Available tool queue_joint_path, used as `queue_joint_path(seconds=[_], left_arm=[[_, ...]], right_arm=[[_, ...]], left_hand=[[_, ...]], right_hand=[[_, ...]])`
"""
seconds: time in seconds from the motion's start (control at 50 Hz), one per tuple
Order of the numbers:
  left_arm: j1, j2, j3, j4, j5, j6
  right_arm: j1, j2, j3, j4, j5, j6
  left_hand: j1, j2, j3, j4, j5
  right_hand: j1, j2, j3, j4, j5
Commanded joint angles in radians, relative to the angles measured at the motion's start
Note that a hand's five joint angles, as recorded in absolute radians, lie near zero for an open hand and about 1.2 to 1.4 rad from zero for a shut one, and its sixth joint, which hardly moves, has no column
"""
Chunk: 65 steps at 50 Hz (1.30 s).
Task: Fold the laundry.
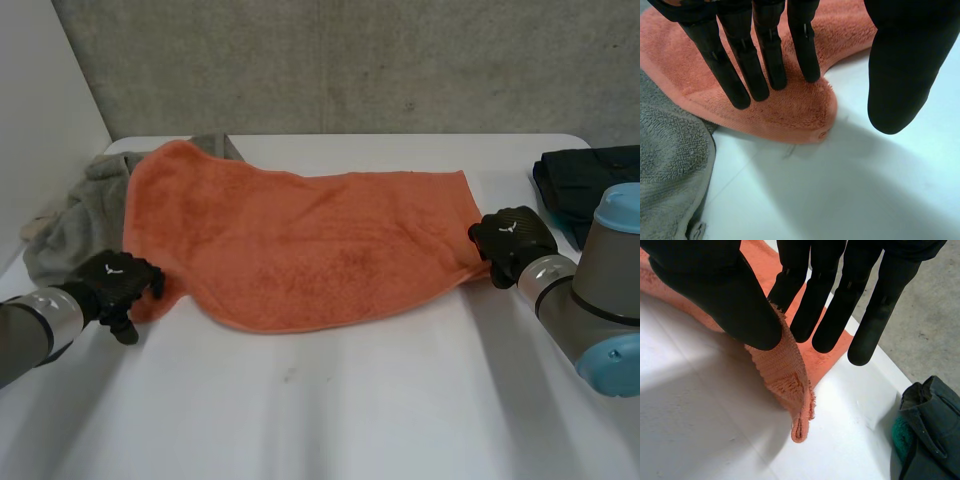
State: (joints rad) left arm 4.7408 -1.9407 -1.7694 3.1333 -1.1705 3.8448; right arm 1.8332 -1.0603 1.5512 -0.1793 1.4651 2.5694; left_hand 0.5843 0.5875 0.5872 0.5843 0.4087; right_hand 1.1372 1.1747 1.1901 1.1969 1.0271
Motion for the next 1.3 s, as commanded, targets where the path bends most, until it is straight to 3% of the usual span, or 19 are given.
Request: queue_joint_path(seconds=[0.02, 0.14, 0.5, 1.0, 1.08, 1.14, 1.3], left_arm=[[-0.033, -0.093, 0.103, 0.017, -0.027, 0.024], [-0.068, -0.167, 0.195, 0.043, -0.08, 0.028], [-0.119, -0.345, 0.409, 0.062, -0.132, 0.137], [-0.131, -0.449, 0.547, 0.116, -0.15, 0.193], [-0.137, -0.463, 0.564, 0.117, -0.156, 0.199], [-0.137, -0.46, 0.571, 0.129, -0.166, 0.203], [-0.142, -0.322, 0.457, 0.111, -0.224, 0.205]], right_arm=[[0.005, -0.003, 0.012, -0.002, 0.0, -0.011], [0.003, -0.003, 0.026, -0.019, -0.003, -0.028], [0.001, 0.011, 0.029, -0.029, -0.005, -0.055], [-0.002, 0.02, 0.026, -0.031, -0.006, -0.061], [-0.006, 0.017, 0.026, -0.032, -0.006, -0.061], [-0.012, 0.016, 0.026, -0.032, -0.006, -0.063], [-0.048, -0.038, 0.026, 0.032, -0.011, -0.132]], left_hand=[[-0.004, -0.007, -0.007, -0.004, -0.003], [-0.01, -0.013, -0.013, -0.01, -0.009], [0.02, 0.016, 0.017, 0.02, 0.021], [0.269, 0.266, 0.266, 0.269, 0.27], [0.436, 0.433, 0.433, 0.436, 0.437], [0.779, 0.776, 0.776, 0.779, 0.78], [0.812, 0.809, 0.809, 0.812, 0.813]], right_hand=[[0.259, 0.222, 0.206, 0.199, 0.195], [0.259, 0.222, 0.206, 0.199, 0.195], [0.259, 0.222, 0.206, 0.199, 0.195], [0.259, 0.222, 0.206, 0.199, 0.195], [0.259, 0.222, 0.206, 0.199, 0.195], [0.259, 0.222, 0.206, 0.199, 0.195], [0.259, 0.222, 0.206, 0.199, 0.195]])
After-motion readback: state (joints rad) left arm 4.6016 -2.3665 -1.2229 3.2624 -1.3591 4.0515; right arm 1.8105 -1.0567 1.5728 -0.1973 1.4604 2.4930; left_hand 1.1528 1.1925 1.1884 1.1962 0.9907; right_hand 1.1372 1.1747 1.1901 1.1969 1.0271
